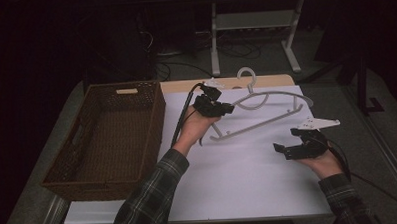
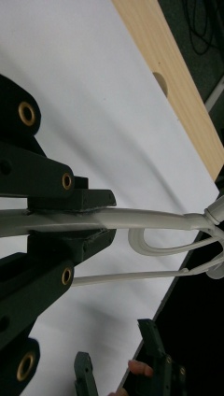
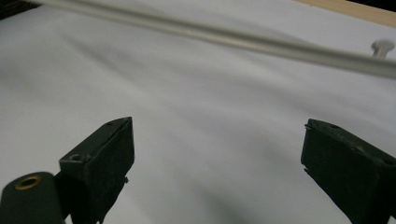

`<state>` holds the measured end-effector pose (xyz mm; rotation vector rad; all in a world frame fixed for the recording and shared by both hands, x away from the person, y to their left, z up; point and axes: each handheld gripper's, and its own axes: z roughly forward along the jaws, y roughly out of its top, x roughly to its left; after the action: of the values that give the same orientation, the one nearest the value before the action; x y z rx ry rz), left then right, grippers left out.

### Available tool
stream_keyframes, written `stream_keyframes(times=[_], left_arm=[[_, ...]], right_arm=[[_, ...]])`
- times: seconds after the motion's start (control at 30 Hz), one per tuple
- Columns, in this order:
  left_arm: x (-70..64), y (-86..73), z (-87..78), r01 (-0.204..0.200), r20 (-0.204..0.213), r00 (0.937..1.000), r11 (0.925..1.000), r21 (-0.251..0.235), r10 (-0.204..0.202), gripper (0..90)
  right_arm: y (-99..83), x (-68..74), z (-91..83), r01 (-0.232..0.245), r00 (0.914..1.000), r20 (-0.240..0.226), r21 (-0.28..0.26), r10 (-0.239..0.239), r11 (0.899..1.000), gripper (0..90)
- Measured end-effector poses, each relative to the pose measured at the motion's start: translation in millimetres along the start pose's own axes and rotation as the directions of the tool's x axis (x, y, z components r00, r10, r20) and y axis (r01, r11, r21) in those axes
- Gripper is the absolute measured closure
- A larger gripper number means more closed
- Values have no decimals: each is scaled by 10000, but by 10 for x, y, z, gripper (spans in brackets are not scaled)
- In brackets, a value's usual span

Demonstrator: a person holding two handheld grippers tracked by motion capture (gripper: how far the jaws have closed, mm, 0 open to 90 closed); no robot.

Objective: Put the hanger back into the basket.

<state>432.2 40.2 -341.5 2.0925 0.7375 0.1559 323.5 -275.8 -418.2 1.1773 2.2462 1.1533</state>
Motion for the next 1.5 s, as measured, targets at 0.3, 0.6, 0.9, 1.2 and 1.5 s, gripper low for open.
stream_keyframes(times=[0.3, 0.6, 0.9, 1.2, 1.5], left_arm=[[82, 26, -371, 98, -345, 9994, 9999, -57, -100, 821], [173, 4, -683, 205, -673, 9975, 9998, 19, -203, 821], [339, -115, -1040, 789, -666, 9945, 9963, -332, -810, 821], [377, -149, -1324, 1066, -776, 9908, 9927, -561, -1108, 821], [523, -311, -1657, 1339, -1281, 9814, 9881, -756, -1428, 821]], right_arm=[[-17, -14, 22, 46, 10000, -3, -31, -46, 10000, 75], [-17, -29, 35, 71, 10000, 17, -53, -71, 10000, 71], [-16, -36, 43, 0, 10000, 55, -43, 0, 10000, 70], [-17, -42, 39, -11, 9999, 123, -64, 11, 10000, 71], [0, -44, 60, -25, 10000, 80, -153, 27, 9999, 74]])
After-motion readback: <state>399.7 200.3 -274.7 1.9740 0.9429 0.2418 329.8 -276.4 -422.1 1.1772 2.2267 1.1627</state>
